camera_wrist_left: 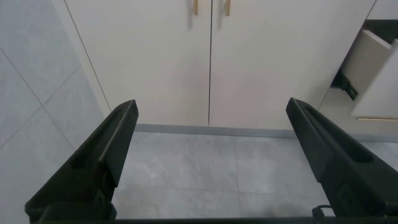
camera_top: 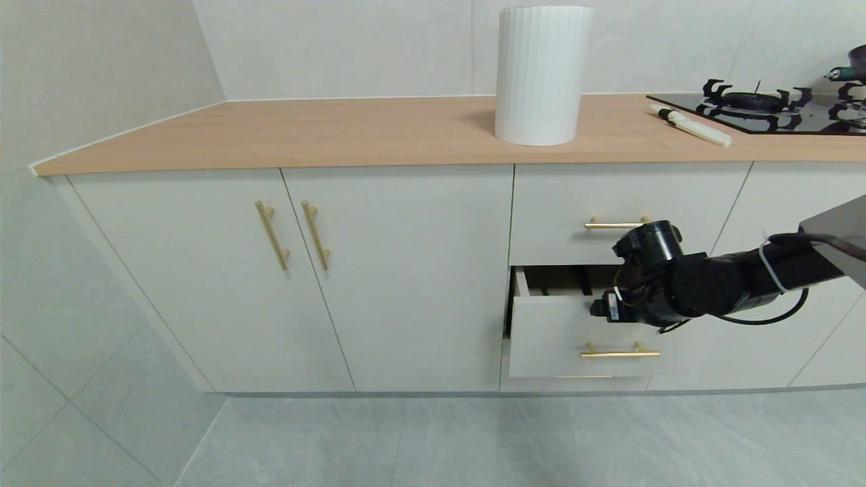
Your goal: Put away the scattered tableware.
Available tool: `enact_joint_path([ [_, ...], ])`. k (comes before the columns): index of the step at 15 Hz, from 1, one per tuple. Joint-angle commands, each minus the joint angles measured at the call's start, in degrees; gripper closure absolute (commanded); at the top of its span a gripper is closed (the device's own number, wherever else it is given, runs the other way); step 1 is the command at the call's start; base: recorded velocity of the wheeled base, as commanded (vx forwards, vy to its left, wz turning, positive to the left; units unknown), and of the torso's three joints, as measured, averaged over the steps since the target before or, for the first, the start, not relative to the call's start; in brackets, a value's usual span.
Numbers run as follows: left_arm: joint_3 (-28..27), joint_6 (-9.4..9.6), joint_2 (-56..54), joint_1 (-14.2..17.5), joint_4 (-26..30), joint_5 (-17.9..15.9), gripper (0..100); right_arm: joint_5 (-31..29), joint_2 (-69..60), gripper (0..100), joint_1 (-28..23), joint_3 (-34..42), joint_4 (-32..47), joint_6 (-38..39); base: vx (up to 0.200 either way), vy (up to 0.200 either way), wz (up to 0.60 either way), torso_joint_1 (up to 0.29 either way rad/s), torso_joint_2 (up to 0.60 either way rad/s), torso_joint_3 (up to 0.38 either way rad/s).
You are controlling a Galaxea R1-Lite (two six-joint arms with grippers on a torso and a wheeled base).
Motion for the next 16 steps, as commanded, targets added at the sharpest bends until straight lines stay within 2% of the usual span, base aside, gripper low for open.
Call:
enact_joint_path([
  [1,0.0,-0.02,0.05,0.02,-0.06,0.02,0,-0.08,1.65,0,-0.17,1.31,-2.12,-0.03,0.0,0.0,0.0,0.0,0.0,0.0],
  [8,0.0,-0.02,0.05,0.02,-0.06,0.02,0,-0.43,5.96,0,-2.2,2.71,-20.4,-0.03,0.0,0.0,0.0,0.0,0.0,0.0],
  [13,0.0,-0.02,0.05,0.02,-0.06,0.02,0,-4.47,10.8,0,-2.28,2.54,-33.59,-0.38,0.0,0.0,0.0,0.0,0.0,0.0],
  [16,0.0,-0.02,0.05,0.02,-0.06,0.02,0,-5.44,11.76,0,-2.28,1.39,-35.17,-0.29,0.0,0.0,0.0,0.0,0.0,0.0],
])
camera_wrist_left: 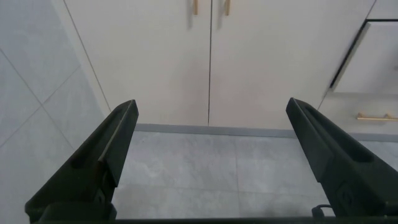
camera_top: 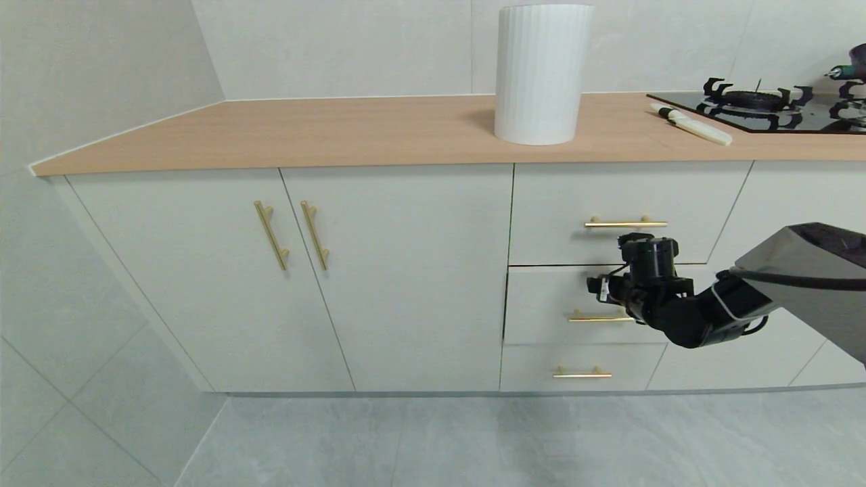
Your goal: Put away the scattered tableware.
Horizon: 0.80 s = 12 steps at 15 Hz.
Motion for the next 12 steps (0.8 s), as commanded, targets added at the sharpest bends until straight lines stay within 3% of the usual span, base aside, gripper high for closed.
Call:
enact_joint_path([
  [1,0.0,-0.02,0.05,0.02,-0.04,0.02,0,-0.61,1.5,0,0.01,-1.04,-0.63,0.01,0.0,0.0,0.0,0.0,0.0,0.0],
  [5,0.0,-0.02,0.05,0.02,-0.04,0.02,0,-2.36,3.78,0,-0.87,-3.5,-4.49,0.1,0.0,0.0,0.0,0.0,0.0,0.0],
  [12,0.0,-0.02,0.05,0.02,0.04,0.02,0,-2.45,2.73,0,-1.75,-3.59,-4.58,0.19,0.0,0.0,0.0,0.0,0.0,0.0],
])
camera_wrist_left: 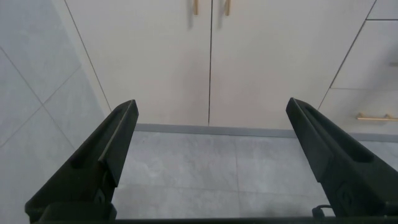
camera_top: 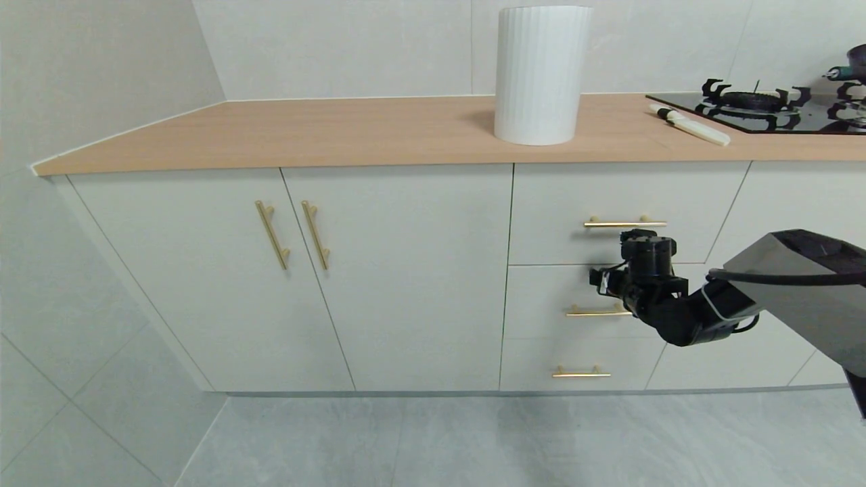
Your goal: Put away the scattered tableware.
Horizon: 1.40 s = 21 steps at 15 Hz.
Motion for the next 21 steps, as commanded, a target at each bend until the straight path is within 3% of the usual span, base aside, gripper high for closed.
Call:
enact_joint_path([
  [1,0.0,-0.02,0.05,0.02,-0.06,0.02,0,-0.05,-4.36,0,-0.04,3.93,-0.09,-0.14,0.0,0.0,0.0,0.0,0.0,0.0],
  [8,0.0,-0.02,0.05,0.02,-0.06,0.02,0,-2.07,-44.0,0,0.05,28.8,0.0,-0.66,0.0,0.0,0.0,0.0,0.0,0.0],
  [10,0.0,-0.02,0.05,0.02,0.03,0.02,0,-4.71,-58.68,0,-0.57,38.03,0.26,-6.55,0.0,0.0,0.0,0.0,0.0,0.0],
  [12,0.0,-0.02,0.05,0.02,-0.06,0.02,0,-5.06,-72.47,0,-7.34,44.71,1.58,-10.77,0.0,0.0,0.0,0.0,0.0,0.0],
  [13,0.0,-0.02,0.05,0.02,-0.06,0.02,0,-4.53,-76.78,0,-13.67,46.2,3.6,-10.68,0.0,0.0,0.0,0.0,0.0,0.0],
  [15,0.0,-0.02,0.05,0.02,-0.06,0.02,0,-0.4,-84.43,0,-18.94,49.72,7.03,-10.59,0.0,0.0,0.0,0.0,0.0,0.0],
  [18,0.0,-0.02,0.05,0.02,0.03,0.02,0,9.09,-106.14,0,-18.5,54.55,19.86,-10.77,0.0,0.0,0.0,0.0,0.0,0.0],
  [19,0.0,-0.02,0.05,0.02,-0.06,0.02,0,16.56,-111.41,0,-16.83,54.29,26.36,-9.89,0.0,0.0,0.0,0.0,0.0,0.0],
  [21,0.0,-0.02,0.05,0.02,-0.06,0.02,0,23.59,-117.03,0,-16.04,54.2,35.15,-7.08,0.0,0.0,0.0,0.0,0.0,0.0],
])
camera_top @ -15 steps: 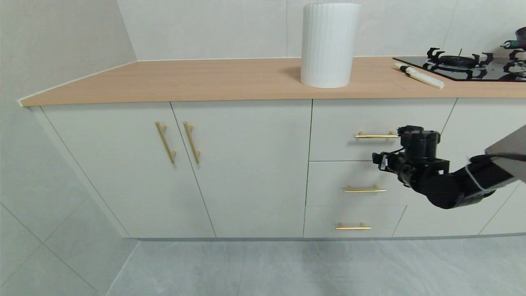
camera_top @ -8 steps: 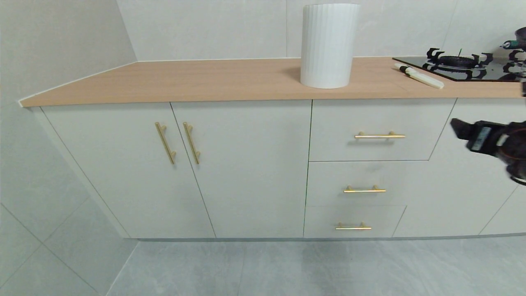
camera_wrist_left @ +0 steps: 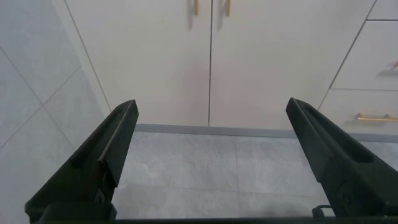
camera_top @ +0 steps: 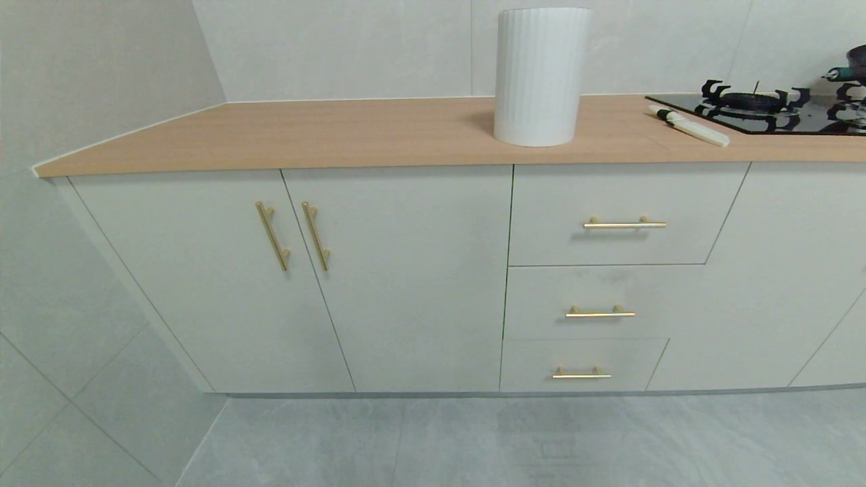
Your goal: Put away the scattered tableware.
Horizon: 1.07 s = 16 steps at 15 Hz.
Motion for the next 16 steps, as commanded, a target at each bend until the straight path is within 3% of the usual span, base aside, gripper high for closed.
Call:
enact_joint_path([
  [1,0.0,-0.02,0.05,0.02,0.04,0.02,0,9.21,-16.32,0,0.96,2.06,11.02,2.0,0.0,0.0,0.0,0.0,0.0,0.0],
  [3,0.0,-0.02,0.05,0.02,-0.04,0.02,0,14.83,-19.75,0,2.02,3.11,13.75,6.3,0.0,0.0,0.0,0.0,0.0,0.0],
  [6,0.0,-0.02,0.05,0.02,-0.04,0.02,0,16.24,-23.35,0,5.44,3.11,17.18,8.24,0.0,0.0,0.0,0.0,0.0,0.0],
  [7,0.0,-0.02,0.05,0.02,-0.04,0.02,0,16.15,-28.19,0,10.8,3.11,23.24,8.06,0.0,0.0,0.0,0.0,0.0,0.0],
  [12,0.0,-0.02,0.05,0.02,0.04,0.02,0,7.36,-29.68,0,9.75,5.13,24.47,7.18,0.0,0.0,0.0,0.0,0.0,0.0],
  [16,0.0,-0.02,0.05,0.02,0.04,0.02,0,4.81,-34.43,0,6.23,5.05,24.47,5.78,0.0,0.0,0.0,0.0,0.0,0.0],
])
